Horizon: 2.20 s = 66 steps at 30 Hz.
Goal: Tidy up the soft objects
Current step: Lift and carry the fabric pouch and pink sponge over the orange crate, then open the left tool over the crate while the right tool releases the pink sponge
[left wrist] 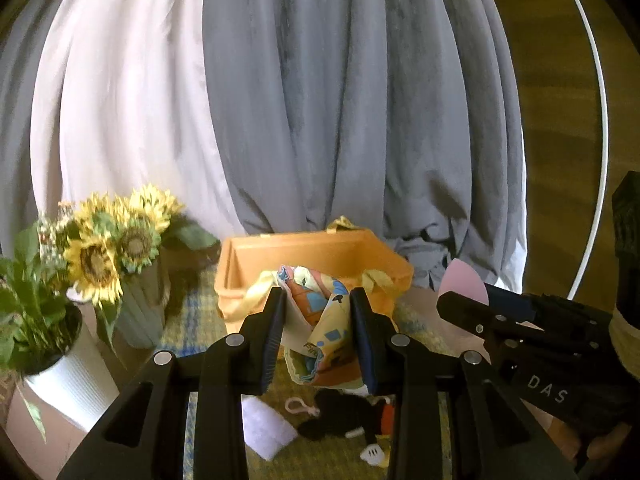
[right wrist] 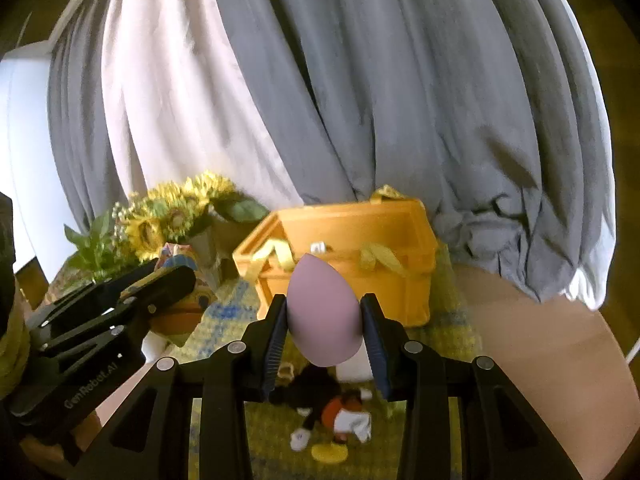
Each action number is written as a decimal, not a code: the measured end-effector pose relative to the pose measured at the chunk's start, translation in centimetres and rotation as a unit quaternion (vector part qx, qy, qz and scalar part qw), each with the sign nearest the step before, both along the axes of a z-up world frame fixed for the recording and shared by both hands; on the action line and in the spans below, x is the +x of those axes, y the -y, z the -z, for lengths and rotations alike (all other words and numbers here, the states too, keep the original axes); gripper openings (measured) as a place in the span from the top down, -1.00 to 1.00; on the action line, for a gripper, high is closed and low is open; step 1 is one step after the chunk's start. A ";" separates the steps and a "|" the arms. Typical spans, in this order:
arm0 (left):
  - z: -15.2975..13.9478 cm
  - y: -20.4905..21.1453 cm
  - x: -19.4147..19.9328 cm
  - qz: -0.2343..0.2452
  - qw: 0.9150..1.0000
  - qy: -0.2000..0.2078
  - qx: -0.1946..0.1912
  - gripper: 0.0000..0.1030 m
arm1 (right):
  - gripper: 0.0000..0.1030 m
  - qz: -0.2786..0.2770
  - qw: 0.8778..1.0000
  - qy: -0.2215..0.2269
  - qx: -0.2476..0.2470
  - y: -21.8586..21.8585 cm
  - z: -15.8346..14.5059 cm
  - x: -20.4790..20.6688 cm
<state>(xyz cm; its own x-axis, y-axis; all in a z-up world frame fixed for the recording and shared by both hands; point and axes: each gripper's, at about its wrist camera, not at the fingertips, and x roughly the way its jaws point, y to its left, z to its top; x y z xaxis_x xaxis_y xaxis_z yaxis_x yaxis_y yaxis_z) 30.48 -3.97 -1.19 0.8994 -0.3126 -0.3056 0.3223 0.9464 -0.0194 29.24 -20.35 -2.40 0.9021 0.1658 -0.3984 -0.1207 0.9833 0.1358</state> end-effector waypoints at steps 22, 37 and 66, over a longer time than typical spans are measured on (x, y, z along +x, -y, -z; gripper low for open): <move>-3.4 -0.8 7.3 -0.011 0.998 0.059 -0.002 0.37 | 0.26 0.001 0.998 0.061 -0.012 -0.5 -3.5 7.6; -3.1 -0.9 16.4 -0.021 1.000 0.019 0.007 0.37 | 0.26 0.004 1.000 0.030 -0.002 -0.2 -3.4 16.9; 3.2 1.6 26.5 -0.014 0.986 -0.152 0.062 -0.12 | -0.08 0.030 0.986 -0.164 0.026 2.3 4.3 27.9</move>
<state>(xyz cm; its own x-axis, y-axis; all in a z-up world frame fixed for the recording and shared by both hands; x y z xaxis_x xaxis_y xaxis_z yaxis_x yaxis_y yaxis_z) 56.97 -5.54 -4.42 0.7680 -0.2325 -0.5967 0.2934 0.9560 0.0053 57.13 -22.68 -6.68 0.7350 0.1434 -0.6628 -0.0029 0.9781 0.2083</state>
